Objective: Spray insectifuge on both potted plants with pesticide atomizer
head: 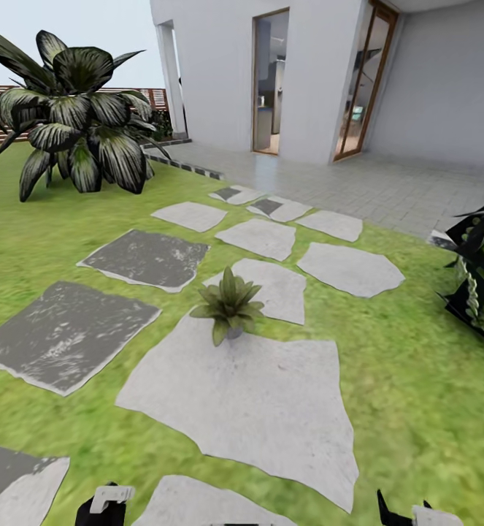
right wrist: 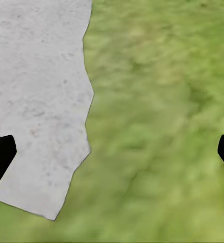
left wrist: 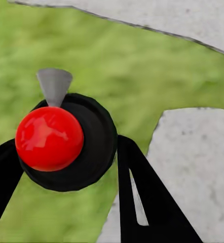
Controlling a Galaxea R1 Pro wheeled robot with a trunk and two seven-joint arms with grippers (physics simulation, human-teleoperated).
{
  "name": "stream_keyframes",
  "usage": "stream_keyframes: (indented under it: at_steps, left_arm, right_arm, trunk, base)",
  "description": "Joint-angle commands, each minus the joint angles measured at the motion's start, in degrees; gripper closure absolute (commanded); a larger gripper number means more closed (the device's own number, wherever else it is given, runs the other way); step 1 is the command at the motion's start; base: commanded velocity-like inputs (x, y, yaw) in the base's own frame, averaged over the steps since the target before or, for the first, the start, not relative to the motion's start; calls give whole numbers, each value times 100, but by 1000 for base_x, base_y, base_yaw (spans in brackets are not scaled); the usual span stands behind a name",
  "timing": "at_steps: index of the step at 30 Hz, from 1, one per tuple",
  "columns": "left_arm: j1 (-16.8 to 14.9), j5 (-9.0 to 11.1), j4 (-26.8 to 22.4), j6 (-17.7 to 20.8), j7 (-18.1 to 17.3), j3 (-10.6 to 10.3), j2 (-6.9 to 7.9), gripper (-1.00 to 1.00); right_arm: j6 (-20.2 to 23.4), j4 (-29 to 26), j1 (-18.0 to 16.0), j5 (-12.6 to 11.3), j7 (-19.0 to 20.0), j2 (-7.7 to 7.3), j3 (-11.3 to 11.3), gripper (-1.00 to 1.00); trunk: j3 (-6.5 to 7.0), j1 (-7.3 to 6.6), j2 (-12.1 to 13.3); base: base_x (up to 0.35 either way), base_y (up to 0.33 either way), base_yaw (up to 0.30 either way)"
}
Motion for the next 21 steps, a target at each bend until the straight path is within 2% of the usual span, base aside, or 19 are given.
stream_keyframes:
  at_steps: [1, 6, 15, 18, 21]
  left_arm:
    - [-3, -27, 4, -15, -37, 51, 0, 100]
    - [-5, -27, 4, -15, -37, 51, 0, 100]
    - [-5, -27, 4, -15, -44, 47, 0, 100]
    - [-6, -31, -58, -10, -93, 21, 16, 100]
    - [-15, -113, -76, 28, -134, -57, 33, 100]
  right_arm:
    - [-19, 0, -4, 83, 49, -15, -48, -100]
    - [-19, 1, -4, 374, 46, -31, -47, -100]
    - [-19, 2, -8, 459, 41, -2, -40, -100]
    - [26, -14, -7, 987, 43, -32, 127, -100]
    - [43, -28, -5, 1431, 48, -34, 441, -100]
  trunk:
    - [-5, 2, -2]
    - [-5, 2, -2]
    - [-5, 2, -2]
    - [-5, 2, -2]
    - [-5, 2, -2]
  base:
    - [337, 0, 0]
    - [337, 0, 0]
    - [282, -69, 0]
    - [58, -81, 0]
    - [12, -17, 0]
